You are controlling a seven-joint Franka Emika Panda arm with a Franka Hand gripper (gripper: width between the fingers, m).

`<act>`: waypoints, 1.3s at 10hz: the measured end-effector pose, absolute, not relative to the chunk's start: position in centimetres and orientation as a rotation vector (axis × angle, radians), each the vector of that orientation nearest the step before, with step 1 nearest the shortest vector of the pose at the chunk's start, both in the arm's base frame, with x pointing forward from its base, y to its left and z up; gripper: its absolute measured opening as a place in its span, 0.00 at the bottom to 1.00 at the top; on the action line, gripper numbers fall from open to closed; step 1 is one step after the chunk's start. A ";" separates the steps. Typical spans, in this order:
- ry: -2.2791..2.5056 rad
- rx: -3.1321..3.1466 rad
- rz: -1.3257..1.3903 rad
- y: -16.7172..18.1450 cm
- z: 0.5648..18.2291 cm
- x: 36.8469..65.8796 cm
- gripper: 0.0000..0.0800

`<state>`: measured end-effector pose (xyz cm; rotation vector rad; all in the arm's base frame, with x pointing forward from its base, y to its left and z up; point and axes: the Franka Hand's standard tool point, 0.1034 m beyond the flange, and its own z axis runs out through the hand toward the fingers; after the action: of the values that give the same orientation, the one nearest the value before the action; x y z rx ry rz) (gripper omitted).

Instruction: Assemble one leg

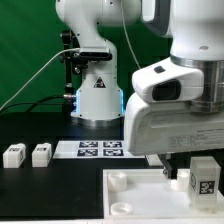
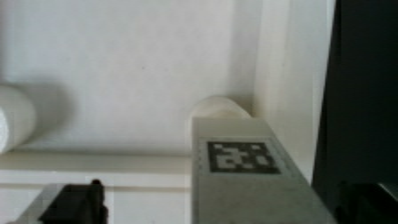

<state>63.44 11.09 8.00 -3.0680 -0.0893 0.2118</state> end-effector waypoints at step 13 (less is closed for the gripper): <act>1.253 -2.794 0.300 11.9 7.5 63.1 0.36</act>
Offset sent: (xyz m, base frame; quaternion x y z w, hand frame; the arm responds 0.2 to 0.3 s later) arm 0.0000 0.0000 0.0000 0.0000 0.0000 0.0899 0.9960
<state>63.11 11.89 7.45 -2.7941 1.2526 0.2998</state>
